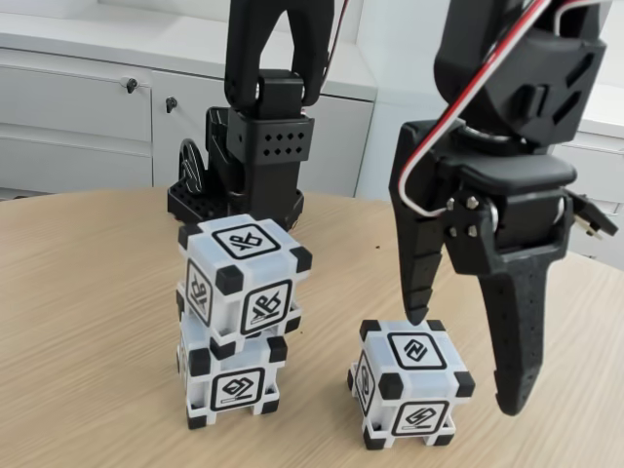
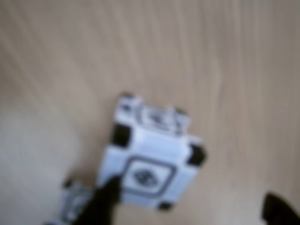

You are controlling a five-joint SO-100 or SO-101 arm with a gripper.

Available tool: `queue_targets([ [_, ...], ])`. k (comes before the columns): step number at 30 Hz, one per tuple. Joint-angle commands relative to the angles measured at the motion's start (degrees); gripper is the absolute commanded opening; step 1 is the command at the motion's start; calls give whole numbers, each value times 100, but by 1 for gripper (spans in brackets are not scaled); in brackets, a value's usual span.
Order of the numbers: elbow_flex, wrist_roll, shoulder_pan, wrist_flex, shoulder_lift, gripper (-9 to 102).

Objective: Stack cubes from left to right.

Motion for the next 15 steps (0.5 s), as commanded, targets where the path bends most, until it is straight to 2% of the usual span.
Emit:
queue_targets([
  [1,-26,79,-9,35,185,31],
  [7,-35,18,-9,650,185,31],
  [15,-44,-105,-9,677,70,31],
])
